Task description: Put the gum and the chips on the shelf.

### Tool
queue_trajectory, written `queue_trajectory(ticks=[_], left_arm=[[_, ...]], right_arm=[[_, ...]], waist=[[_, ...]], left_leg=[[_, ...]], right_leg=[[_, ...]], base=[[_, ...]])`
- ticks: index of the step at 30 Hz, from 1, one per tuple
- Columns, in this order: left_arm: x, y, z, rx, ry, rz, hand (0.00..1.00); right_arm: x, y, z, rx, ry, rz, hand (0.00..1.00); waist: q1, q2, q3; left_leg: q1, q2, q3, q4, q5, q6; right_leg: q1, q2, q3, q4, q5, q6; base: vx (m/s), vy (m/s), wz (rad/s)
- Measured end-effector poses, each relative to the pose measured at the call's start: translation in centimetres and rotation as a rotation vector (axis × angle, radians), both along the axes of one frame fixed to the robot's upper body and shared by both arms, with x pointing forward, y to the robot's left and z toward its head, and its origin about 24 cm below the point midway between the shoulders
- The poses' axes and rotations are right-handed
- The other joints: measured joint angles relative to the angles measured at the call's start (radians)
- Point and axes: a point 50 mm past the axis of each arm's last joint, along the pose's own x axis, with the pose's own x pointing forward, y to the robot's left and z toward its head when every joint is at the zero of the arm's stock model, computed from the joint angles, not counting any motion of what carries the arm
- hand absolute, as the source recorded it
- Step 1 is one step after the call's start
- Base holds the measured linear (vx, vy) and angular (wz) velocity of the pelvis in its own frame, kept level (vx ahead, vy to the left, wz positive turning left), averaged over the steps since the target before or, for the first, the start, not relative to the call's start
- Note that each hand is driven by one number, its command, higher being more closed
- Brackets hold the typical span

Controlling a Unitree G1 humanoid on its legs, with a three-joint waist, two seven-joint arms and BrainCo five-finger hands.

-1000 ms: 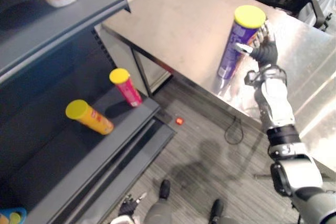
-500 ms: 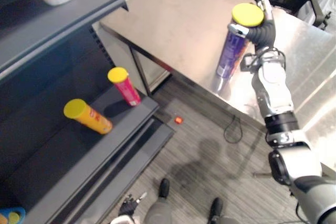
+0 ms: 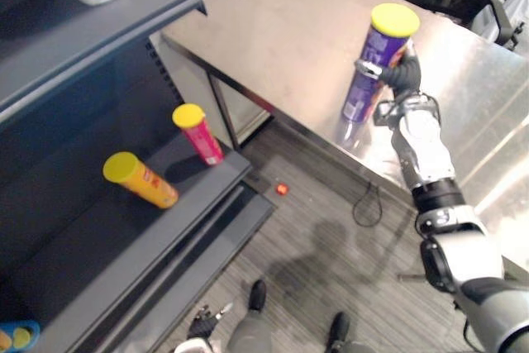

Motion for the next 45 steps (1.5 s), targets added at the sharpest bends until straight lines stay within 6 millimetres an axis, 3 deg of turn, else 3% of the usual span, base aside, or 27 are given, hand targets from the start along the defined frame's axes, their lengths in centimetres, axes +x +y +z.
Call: queue_trajectory(ticks=[16,21,26,30,31,36,45], left_arm=[[0.0,0.2,0.1,0.007,0.000,0.001,0.00],[0.0,0.3,0.0,0.013,0.004,0.001,0.00],[-0.6,0.6,-0.1,0.027,0.027,0.028,0.00],[-1.3,1.0,-0.2,0.033,0.041,0.045,0.00],[-1.8,1.2,-0.2,0.037,0.052,0.053,0.00],[-2.4,1.4,-0.3,0.051,0.073,0.045,0.00],[-4.5,1.2,-0.9,0.033,0.132,0.067,0.00]], right_arm=[[-1.2,0.3,-0.2,-0.035,-0.054,0.018,1.00],[-3.7,0.0,-1.0,-0.044,-0.117,0.027,1.00],[-6.5,-0.7,0.5,-0.016,-0.256,0.027,1.00],[-8.1,-1.6,0.4,-0.001,-0.304,0.008,1.00],[-8.8,-2.0,-0.1,0.026,-0.316,-0.003,1.00],[-10.6,-3.0,-1.8,0.058,-0.299,-0.015,1.00],[-13.2,-4.6,-5.2,0.058,-0.205,-0.022,1.00]], waist=[[-0.001,-0.010,0.010],[-0.007,-0.011,0.010],[-0.032,-0.018,0.005],[-0.039,-0.034,-0.013],[-0.054,-0.042,-0.024],[-0.058,-0.051,-0.053],[-0.087,-0.044,-0.105]], left_leg=[[0.007,0.007,0.008,0.000,0.000,-0.001],[0.012,0.006,0.006,0.000,0.000,-0.001],[0.033,0.008,0.013,0.000,0.000,-0.001],[0.047,0.010,0.032,0.000,-0.001,-0.001],[0.052,0.011,0.036,0.000,-0.001,-0.002],[0.062,0.012,0.058,0.000,-0.004,-0.005],[0.092,0.016,0.097,-0.001,-0.012,-0.008]], right_leg=[[0.002,0.003,0.009,0.000,0.000,0.000],[0.006,0.002,0.007,0.003,0.000,0.000],[0.019,0.003,0.017,0.009,0.000,0.000],[0.019,0.004,0.036,0.014,0.000,0.000],[0.019,0.004,0.041,0.016,0.000,0.000],[0.017,0.004,0.065,0.015,0.002,0.004],[0.021,0.007,0.107,0.016,0.008,0.003]], base=[[0.00,0.000,0.00],[0.00,0.000,0.00],[-0.01,-0.002,-0.04],[-0.04,-0.006,-0.16],[-0.04,-0.003,-0.07],[-0.02,-0.002,-0.13],[-0.01,-0.006,-0.14]])
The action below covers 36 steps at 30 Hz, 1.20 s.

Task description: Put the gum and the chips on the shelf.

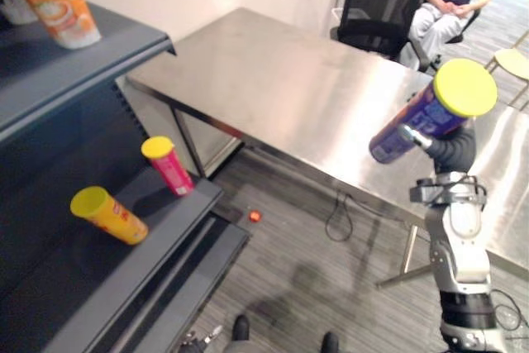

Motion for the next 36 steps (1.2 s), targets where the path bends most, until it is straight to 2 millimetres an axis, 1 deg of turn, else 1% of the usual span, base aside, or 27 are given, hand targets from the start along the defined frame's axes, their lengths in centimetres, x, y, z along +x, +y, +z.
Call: queue_trajectory(ticks=[6,9,11,12,13,14,15,16,17,18,19,20,21,22,23,24,25,26,27,28,29,30,31,32,33,34,36], left_arm=[[-0.3,-0.1,-0.1,-0.017,0.006,0.001,0.00],[-0.6,-0.2,-0.2,-0.027,0.014,0.008,0.00],[-0.6,-0.3,-0.2,-0.040,0.010,0.018,0.00],[-0.6,-0.4,-0.2,-0.044,0.008,0.023,0.00],[-0.5,-0.4,-0.2,-0.050,0.000,0.034,0.00],[-0.3,-0.3,-0.2,-0.058,-0.014,0.053,0.00],[-0.1,-0.9,-0.2,-0.071,-0.025,0.055,0.00],[0.0,-1.0,-0.2,-0.075,-0.028,0.058,0.00],[-0.3,-1.1,-0.3,-0.080,-0.023,0.072,0.00],[-0.5,-0.8,-0.3,-0.076,-0.012,0.097,0.00],[-0.3,-0.9,-0.4,-0.083,-0.015,0.108,0.00],[-0.6,-0.8,-0.4,-0.089,-0.005,0.134,0.00],[-1.8,-0.8,-0.6,-0.099,0.013,0.187,0.00],[-2.4,-0.9,-0.7,-0.105,0.021,0.211,0.00],[-2.5,-1.3,-0.7,-0.116,0.016,0.229,0.00],[-2.1,-1.3,-0.6,-0.112,-0.008,0.224,0.00],[-1.4,-0.7,-0.3,-0.102,-0.041,0.246,0.00],[-1.6,-0.6,-0.3,-0.104,-0.036,0.251,0.00],[-2.3,-0.7,-0.5,-0.109,-0.017,0.264,0.00],[-2.9,-1.1,-0.6,-0.119,-0.001,0.284,0.00],[-3.1,-1.2,-0.7,-0.122,0.005,0.286,0.00],[-3.2,-1.4,-0.8,-0.127,0.010,0.285,0.00],[-3.2,-1.4,-0.8,-0.124,0.012,0.279,0.00],[-3.1,-1.1,-0.7,-0.116,0.012,0.278,0.00],[-3.4,-1.0,-0.8,-0.115,0.029,0.279,0.00],[-3.4,-1.1,-0.8,-0.114,0.036,0.276,0.00],[-3.4,-1.1,-0.8,-0.104,0.049,0.251,0.00]], right_arm=[[-1.0,-0.7,-1.7,0.015,0.051,-0.024,1.00],[-1.2,0.0,-2.7,0.060,0.081,-0.008,1.00],[-1.0,1.5,-2.9,0.060,0.087,0.063,1.00],[-0.9,1.8,-3.0,0.059,0.089,0.076,1.00],[-0.9,2.2,-3.1,0.058,0.095,0.095,1.00],[-0.7,2.7,-3.0,0.056,0.091,0.115,1.00],[-0.6,2.9,-2.6,0.054,0.077,0.125,1.00],[-0.4,3.0,-2.3,0.052,0.069,0.125,1.00],[-0.2,3.0,-1.9,0.046,0.055,0.127,1.00],[0.2,3.0,-1.7,0.047,0.047,0.124,1.00],[0.4,2.8,-1.6,0.049,0.044,0.115,1.00],[0.5,2.3,-1.6,0.066,0.047,0.081,1.00],[0.5,1.8,-1.6,0.077,0.047,0.051,1.00],[0.4,1.5,-1.6,0.073,0.046,0.037,1.00],[0.3,0.7,-1.4,0.073,0.037,-0.001,1.00],[0.2,-0.1,-1.5,0.086,0.039,-0.040,1.00],[0.0,-1.1,-1.9,0.106,0.050,-0.086,1.00],[0.0,-1.1,-2.0,0.113,0.054,-0.087,1.00],[-0.1,-1.0,-2.3,0.127,0.063,-0.092,1.00],[-0.4,-1.3,-2.8,0.132,0.080,-0.108,1.00],[-0.6,-1.6,-3.0,0.135,0.086,-0.121,1.00],[-0.8,-2.1,-3.1,0.140,0.087,-0.144,1.00],[-0.8,-2.3,-3.1,0.144,0.086,-0.153,1.00],[-1.0,-2.6,-3.2,0.152,0.090,-0.168,1.00],[-1.1,-2.6,-3.4,0.149,0.095,-0.176,1.00],[-1.2,-2.7,-3.4,0.146,0.097,-0.183,1.00],[-1.4,-3.0,-3.3,0.137,0.092,-0.210,1.00]], waist=[[-0.001,0.008,-0.007],[-0.002,0.013,-0.003],[-0.002,0.031,0.009],[-0.001,0.032,0.009],[0.001,0.047,0.014],[0.001,0.053,0.014],[0.000,0.070,0.014],[0.002,0.082,0.019],[0.014,0.097,0.028],[0.017,0.078,0.035],[0.018,0.073,0.042],[0.016,0.070,0.048],[0.008,0.081,0.050],[0.006,0.100,0.044],[0.001,0.156,0.036],[-0.002,0.141,0.033],[0.003,0.119,0.033],[0.003,0.118,0.033],[-0.002,0.117,0.038],[-0.015,0.128,0.031],[-0.020,0.136,0.026],[-0.025,0.162,0.017],[-0.024,0.163,0.016],[-0.024,0.142,0.028],[-0.026,0.128,0.032],[-0.027,0.124,0.033],[-0.027,0.116,0.035]], left_leg=[[0.028,0.000,0.014,0.001,-0.006,-0.002],[0.026,-0.001,-0.004,0.055,-0.034,-0.007],[-0.028,0.008,-0.047,0.147,-0.072,-0.014],[-0.041,0.013,-0.065,0.161,-0.074,-0.017],[-0.071,0.018,-0.099,0.173,-0.069,-0.023],[-0.112,0.022,-0.151,0.165,-0.044,-0.036],[-0.156,0.024,-0.215,0.147,-0.021,-0.044],[-0.174,0.029,-0.240,0.128,-0.014,-0.053],[-0.178,0.047,-0.234,0.062,-0.030,-0.059],[-0.184,0.059,-0.127,0.035,-0.080,-0.013],[-0.204,0.055,-0.056,0.078,-0.065,0.035],[-0.242,0.047,0.053,0.225,-0.022,0.103],[-0.247,0.066,0.129,0.376,-0.026,0.118],[-0.240,0.089,0.155,0.435,-0.038,0.125],[-0.250,0.088,0.189,0.413,-0.028,0.118],[-0.243,0.057,0.185,0.310,0.045,0.113],[-0.211,0.044,0.207,0.286,0.019,0.142],[-0.210,0.055,0.227,0.323,-0.016,0.152],[-0.184,0.090,0.271,0.404,-0.096,0.112],[-0.129,0.108,0.287,0.369,-0.125,0.064],[-0.106,0.114,0.293,0.328,-0.130,0.056],[-0.084,0.112,0.301,0.246,-0.138,0.044],[-0.083,0.109,0.320,0.218,-0.143,0.034],[-0.091,0.097,0.333,0.200,-0.135,0.040],[-0.096,0.084,0.349,0.197,-0.135,0.039],[-0.096,0.075,0.349,0.195,-0.133,0.042],[-0.105,0.042,0.337,0.212,-0.132,0.052]], right_leg=[[-0.005,-0.004,0.018,0.054,-0.014,-0.005],[-0.003,-0.012,0.010,0.118,-0.049,-0.010],[-0.005,-0.015,-0.024,0.173,-0.085,-0.022],[-0.006,-0.012,-0.038,0.177,-0.091,-0.028],[-0.009,-0.005,-0.070,0.182,-0.097,-0.038],[-0.034,0.001,-0.118,0.197,-0.105,-0.050],[-0.063,0.010,-0.178,0.223,-0.115,-0.063],[-0.076,0.016,-0.207,0.237,-0.121,-0.072],[-0.085,0.021,-0.256,0.238,-0.126,-0.082],[-0.085,-0.010,-0.306,0.219,-0.125,-0.096],[-0.091,-0.034,-0.333,0.228,-0.130,-0.103],[-0.092,-0.081,-0.382,0.240,-0.132,-0.106],[-0.084,-0.098,-0.426,0.254,-0.128,-0.100],[-0.080,-0.097,-0.451,0.268,-0.130,-0.104],[-0.080,-0.085,-0.497,0.299,-0.140,-0.110],[-0.091,-0.095,-0.495,0.276,-0.158,-0.121],[-0.087,-0.123,-0.573,0.230,-0.131,-0.125],[-0.084,-0.123,-0.582,0.228,-0.126,-0.124],[-0.074,-0.126,-0.624,0.228,-0.122,-0.124],[-0.065,-0.125,-0.669,0.231,-0.121,-0.122],[-0.064,-0.126,-0.691,0.234,-0.121,-0.121],[-0.069,-0.130,-0.726,0.251,-0.120,-0.119],[-0.075,-0.140,-0.743,0.265,-0.120,-0.118],[-0.081,-0.173,-0.768,0.292,-0.117,-0.112],[-0.077,-0.204,-0.790,0.317,-0.108,-0.100],[-0.070,-0.216,-0.799,0.323,-0.104,-0.093],[-0.061,-0.267,-0.814,0.354,-0.093,-0.081]], base=[[-0.03,0.001,-0.08],[-0.05,-0.003,0.13],[-0.10,-0.046,0.42],[-0.14,-0.086,0.64],[-0.12,-0.107,0.89],[-0.15,-0.144,1.29],[-0.12,-0.134,1.31],[-0.13,-0.166,1.30],[-0.14,-0.159,1.28],[-0.14,-0.136,1.27],[-0.13,-0.096,1.36],[-0.11,-0.099,1.27],[-0.10,-0.109,1.21],[-0.09,-0.096,1.25],[-0.10,-0.059,1.24],[-0.18,-0.017,1.62],[-0.14,0.008,1.12],[-0.14,-0.024,1.06],[-0.09,-0.034,0.94],[-0.11,-0.008,1.11],[-0.12,0.109,1.13],[-0.12,0.188,0.81],[-0.15,0.220,0.81],[-0.13,0.221,0.66],[-0.08,0.169,0.66],[-0.04,0.194,0.62],[-0.01,0.203,0.44]])
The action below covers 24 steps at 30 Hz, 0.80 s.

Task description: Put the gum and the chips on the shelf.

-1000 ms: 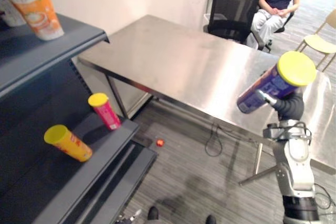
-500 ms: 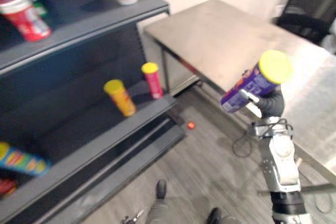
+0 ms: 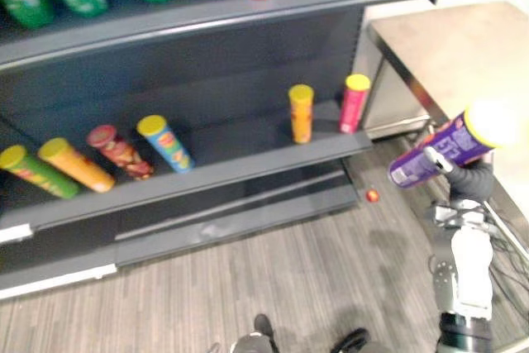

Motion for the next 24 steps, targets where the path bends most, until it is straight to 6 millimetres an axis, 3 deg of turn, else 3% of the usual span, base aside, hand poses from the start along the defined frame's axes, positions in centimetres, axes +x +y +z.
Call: queue_trajectory(ticks=[3,8,19,24], left_arm=[[0.6,0.7,0.2,0.022,-0.013,-0.004,0.00],[0.6,1.7,0.5,0.048,-0.015,0.014,0.00],[1.1,1.7,0.5,0.038,-0.037,0.005,0.00],[2.5,1.8,0.9,0.043,-0.100,-0.010,0.00]], right_arm=[[0.0,-0.1,-0.1,0.003,0.007,-0.020,1.00],[0.0,0.1,-0.3,0.017,0.013,-0.023,1.00],[0.4,0.1,-1.4,0.002,0.065,-0.014,1.00],[1.2,2.0,-1.7,-0.015,0.086,0.083,1.00]], waist=[[0.000,-0.017,0.017],[0.014,-0.045,0.035],[0.012,-0.043,0.044],[0.036,-0.050,0.069]], left_leg=[[-0.041,-0.013,-0.020,0.079,-0.030,0.013],[-0.051,-0.011,-0.018,0.104,-0.040,0.017],[-0.023,0.007,-0.007,0.028,-0.009,0.005],[-0.060,0.044,-0.041,0.133,-0.049,0.006]], right_leg=[[-0.001,-0.034,0.000,0.031,0.006,0.009],[-0.008,-0.020,0.025,-0.001,0.030,0.014],[-0.008,0.038,0.058,-0.049,0.034,0.011],[0.033,0.072,0.060,-0.081,0.078,0.003]], base=[[-0.02,0.163,0.27],[-0.01,0.102,-0.01],[0.01,0.015,-0.05],[0.07,0.074,0.20]])
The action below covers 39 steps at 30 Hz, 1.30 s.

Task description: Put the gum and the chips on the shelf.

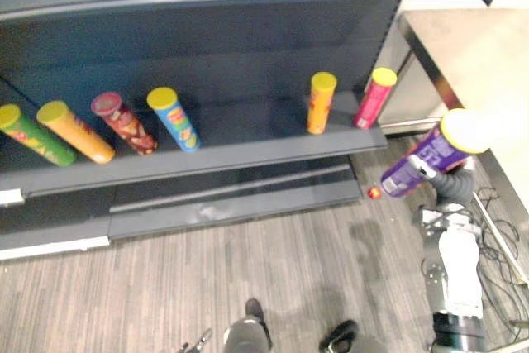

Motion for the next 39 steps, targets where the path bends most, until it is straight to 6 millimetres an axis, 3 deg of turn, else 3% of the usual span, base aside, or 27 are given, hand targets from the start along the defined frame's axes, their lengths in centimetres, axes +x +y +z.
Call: queue_trajectory(ticks=[3,4,5,6,7,9,11,12,13,14,15,16,18,21,23,26,32,36,39], left_arm=[[0.2,-0.1,0.1,-0.012,-0.026,0.029,0.00],[0.2,-0.1,0.1,-0.012,-0.027,0.025,0.00],[0.3,-0.4,0.1,-0.011,-0.028,0.002,0.00],[0.6,-0.8,0.1,-0.012,-0.036,-0.033,0.00],[0.7,-0.5,0.1,-0.002,-0.034,-0.047,0.00],[0.4,-0.4,0.0,0.002,-0.018,-0.041,0.00],[0.5,-0.5,0.0,0.002,-0.021,-0.048,0.00],[0.6,-0.5,0.1,0.003,-0.022,-0.052,0.00],[0.8,-0.6,0.1,0.002,-0.027,-0.054,0.00],[0.8,-0.5,0.1,0.004,-0.027,-0.053,0.00],[0.1,-1.3,-0.3,-0.029,-0.005,-0.043,0.00],[-0.2,-1.6,-0.5,-0.044,0.001,-0.034,0.00],[-0.3,-1.7,-0.5,-0.048,0.002,-0.030,0.00],[-0.2,-1.5,-0.4,-0.046,-0.004,-0.020,0.00],[0.3,-1.4,-0.4,-0.044,-0.008,-0.021,0.00],[0.3,-1.5,-0.4,-0.040,-0.002,-0.029,0.00],[0.6,-1.3,-0.3,0.003,0.010,-0.048,0.00],[3.2,-1.5,0.2,0.052,-0.033,-0.103,0.00],[4.9,-2.1,0.7,0.072,-0.079,-0.152,0.00]], right_arm=[[0.3,1.2,0.2,-0.010,-0.005,0.053,1.00],[0.3,1.2,0.1,-0.011,-0.003,0.055,1.00],[0.2,1.3,0.0,-0.018,0.000,0.068,1.00],[0.0,1.3,-0.2,-0.024,0.005,0.082,1.00],[-0.1,1.6,-0.5,-0.030,0.016,0.105,1.00],[-0.3,2.3,-0.7,-0.041,0.020,0.148,1.00],[-0.7,2.8,-0.2,-0.047,-0.002,0.178,1.00],[-0.9,3.0,-0.1,-0.049,-0.012,0.187,1.00],[-1.1,3.1,0.2,-0.040,-0.031,0.201,1.00],[-1.2,3.3,0.3,-0.033,-0.038,0.215,1.00],[-1.0,3.6,0.6,-0.007,-0.056,0.246,1.00],[-1.3,3.2,0.2,0.003,-0.039,0.232,1.00],[-1.6,2.8,-0.2,0.007,-0.023,0.215,1.00],[-2.0,2.2,-0.7,0.015,-0.004,0.189,1.00],[-2.7,1.6,-1.5,0.009,0.031,0.151,1.00],[-2.7,1.6,-2.1,0.024,0.054,0.124,1.00],[-2.1,3.4,-3.7,-0.030,0.135,0.134,1.00],[-0.9,4.0,-5.5,-0.060,0.236,0.093,1.00],[1.0,4.2,-5.2,-0.054,0.250,0.063,1.00]], waist=[[0.021,0.004,0.005],[0.022,0.005,0.006],[0.021,0.012,0.004],[0.013,0.039,0.015],[0.006,0.037,0.016],[-0.003,0.034,0.016],[-0.009,0.021,0.009],[-0.012,0.020,0.009],[-0.012,0.016,0.008],[-0.010,0.003,0.005],[-0.005,0.006,0.001],[-0.008,0.007,0.001],[-0.013,0.008,0.000],[-0.038,0.000,-0.007],[-0.066,0.005,-0.012],[-0.059,0.006,-0.015],[-0.057,0.010,-0.027],[-0.057,0.021,-0.029],[-0.046,0.035,-0.017]], left_leg=[[-0.025,-0.004,-0.046,0.056,-0.056,0.018],[-0.026,-0.013,-0.068,0.054,-0.062,0.023],[-0.023,-0.028,-0.101,0.045,-0.065,0.035],[-0.033,-0.026,-0.156,0.043,-0.060,0.047],[-0.033,-0.039,-0.215,0.020,-0.049,0.062],[-0.011,-0.076,-0.267,-0.011,-0.035,0.070],[0.008,-0.125,-0.329,-0.017,-0.023,0.066],[0.009,-0.137,-0.347,-0.012,-0.023,0.065],[0.006,-0.160,-0.384,0.007,-0.029,0.057],[0.001,-0.177,-0.402,0.028,-0.039,0.041],[-0.034,-0.128,-0.421,0.028,-0.050,0.000],[-0.019,-0.119,-0.431,-0.001,-0.038,-0.018],[0.005,-0.113,-0.442,-0.044,-0.022,-0.029],[0.012,-0.119,-0.472,-0.129,0.021,-0.034],[0.035,-0.092,-0.414,-0.229,0.081,-0.035],[0.070,-0.093,-0.409,-0.286,0.135,-0.043],[0.118,-0.102,-0.356,-0.321,0.145,-0.040],[0.071,-0.102,-0.361,-0.348,0.169,-0.043],[0.043,-0.105,-0.375,-0.343,0.193,-0.039]], right_leg=[[0.045,0.012,0.009,-0.027,0.035,0.012],[0.042,0.006,0.043,-0.012,0.046,-0.008],[0.004,-0.009,0.162,0.056,0.066,-0.059],[-0.064,0.031,0.392,0.118,0.000,-0.070],[-0.087,0.108,0.596,0.087,-0.062,-0.036],[-0.100,0.160,0.739,0.034,-0.074,-0.020],[-0.120,0.180,0.809,0.014,-0.072,-0.017],[-0.129,0.181,0.820,0.010,-0.070,-0.014],[-0.134,0.177,0.817,-0.019,-0.047,0.012],[-0.131,0.172,0.814,-0.057,0.006,0.029],[-0.091,0.221,0.773,-0.160,-0.006,0.038],[-0.072,0.230,0.757,-0.183,-0.006,0.038],[-0.056,0.237,0.745,-0.191,-0.006,0.037],[-0.042,0.232,0.703,-0.222,-0.008,0.034],[-0.026,0.224,0.640,-0.246,-0.006,0.032],[-0.018,0.221,0.640,-0.241,-0.006,0.032],[-0.011,0.210,0.680,-0.242,-0.006,0.034],[-0.070,0.211,0.678,-0.239,0.006,0.038],[-0.089,0.208,0.668,-0.238,0.016,0.037]], base=[[-0.05,0.115,0.36],[0.01,0.155,0.60],[0.05,0.150,0.85],[0.06,0.141,1.25],[0.05,0.074,1.20],[0.10,0.025,1.20],[0.14,-0.020,1.25],[0.15,-0.060,1.25],[0.19,-0.105,1.13],[0.32,-0.338,1.17],[0.30,-0.399,0.78],[0.24,-0.376,0.43],[0.03,-0.120,0.18],[-0.01,-0.071,0.42],[0.03,-0.048,0.82],[0.04,0.002,0.16],[-0.01,0.020,-0.20],[-0.08,0.007,0.00],[-0.04,0.005,0.17]])
